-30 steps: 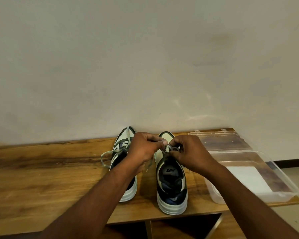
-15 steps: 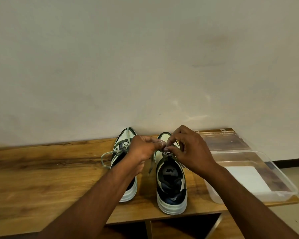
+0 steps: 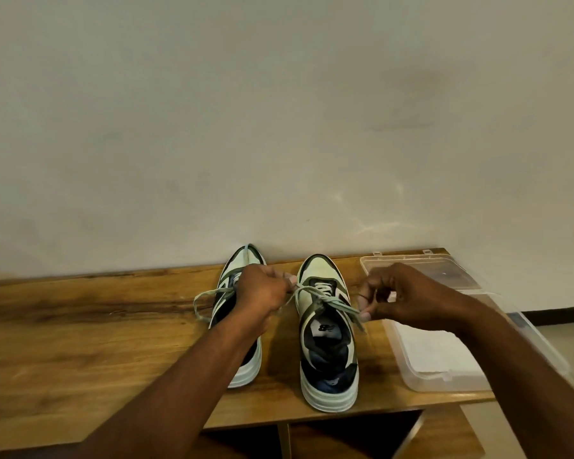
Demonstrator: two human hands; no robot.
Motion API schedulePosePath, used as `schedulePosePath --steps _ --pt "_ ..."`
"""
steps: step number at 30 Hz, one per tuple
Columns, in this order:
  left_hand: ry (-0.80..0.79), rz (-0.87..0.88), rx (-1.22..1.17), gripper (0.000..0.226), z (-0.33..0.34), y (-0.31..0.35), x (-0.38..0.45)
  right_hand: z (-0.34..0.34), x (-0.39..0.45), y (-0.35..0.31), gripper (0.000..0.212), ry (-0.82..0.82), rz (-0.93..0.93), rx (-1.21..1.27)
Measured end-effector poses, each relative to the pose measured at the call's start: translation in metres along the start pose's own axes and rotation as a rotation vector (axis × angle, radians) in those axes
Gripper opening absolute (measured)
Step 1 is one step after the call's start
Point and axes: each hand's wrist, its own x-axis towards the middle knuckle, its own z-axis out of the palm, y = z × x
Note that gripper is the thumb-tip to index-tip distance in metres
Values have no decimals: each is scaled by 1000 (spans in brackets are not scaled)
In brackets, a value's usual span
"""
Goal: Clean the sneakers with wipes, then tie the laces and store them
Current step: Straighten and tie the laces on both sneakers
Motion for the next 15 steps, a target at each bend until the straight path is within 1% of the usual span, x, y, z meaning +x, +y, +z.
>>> schedulePosePath --steps 2,5,10,13,15 --pt "18 50 111 15 2 -5 1 -3 -5 1 11 -96 40 0" --pt "43 107 275 17 5 -8 2 -1 -4 0 9 -181 82 -5" --pt "71 196 456 16 4 -10 -1 0 -2 6 7 -244 155 36" --pt "80 234 521 19 6 -11 -6 2 -1 12 8 -267 177 81" --pt "60 258 568 14 7 -11 -8 3 0 14 7 -263 186 73"
